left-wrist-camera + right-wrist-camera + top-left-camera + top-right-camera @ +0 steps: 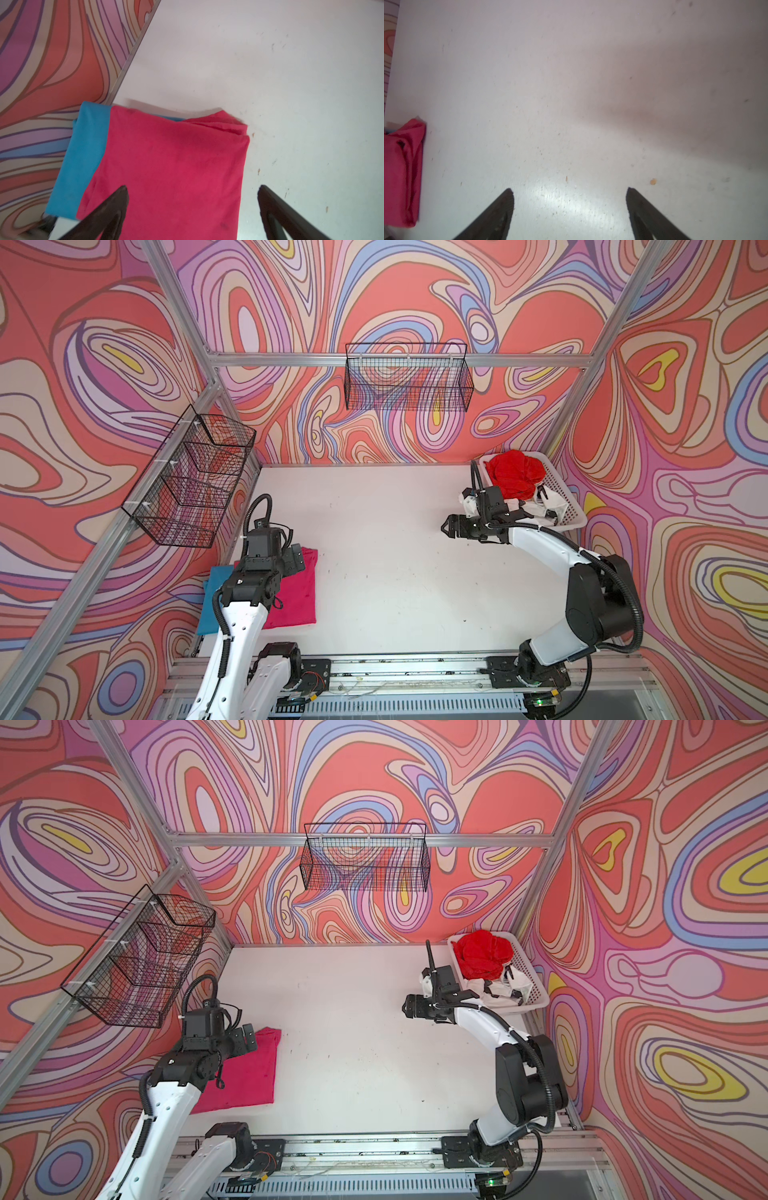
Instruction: Fold and stack the t-shirts
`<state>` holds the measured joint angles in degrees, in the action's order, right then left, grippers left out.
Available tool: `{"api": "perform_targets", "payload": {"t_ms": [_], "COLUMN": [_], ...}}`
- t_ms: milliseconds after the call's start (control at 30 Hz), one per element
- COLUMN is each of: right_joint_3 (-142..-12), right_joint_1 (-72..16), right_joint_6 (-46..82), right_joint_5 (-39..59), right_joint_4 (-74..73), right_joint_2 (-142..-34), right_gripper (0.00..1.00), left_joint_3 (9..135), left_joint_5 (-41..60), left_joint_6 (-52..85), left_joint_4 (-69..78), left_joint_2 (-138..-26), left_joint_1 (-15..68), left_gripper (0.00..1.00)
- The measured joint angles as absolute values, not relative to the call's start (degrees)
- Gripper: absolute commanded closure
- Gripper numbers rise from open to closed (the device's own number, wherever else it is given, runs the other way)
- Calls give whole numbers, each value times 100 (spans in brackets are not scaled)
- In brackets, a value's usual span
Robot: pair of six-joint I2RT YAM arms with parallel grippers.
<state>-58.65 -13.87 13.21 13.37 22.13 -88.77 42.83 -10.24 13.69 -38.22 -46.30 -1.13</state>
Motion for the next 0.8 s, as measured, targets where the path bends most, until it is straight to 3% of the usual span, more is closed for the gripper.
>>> {"api": "perform_targets", "payload": {"t_ms": [433, 800], "right_joint_3": [-3828, -2681], "right_joint_1": [-860, -777], "right_joint_6": [403, -99], "right_joint_5": [-869, -1135], "right_joint_4": [-895, -4469], "right_joint_2": [-8287, -9491], "right_gripper": [2, 2], "left_joint_3": [2604, 2235], "left_joint_5": [-563, -451], "left_joint_6": [799, 596], "left_joint_4": [-93, 2888], "left_joint_2": [-5450, -7592], "left_joint_1": [-106, -104], "left_gripper": [0, 0]}}
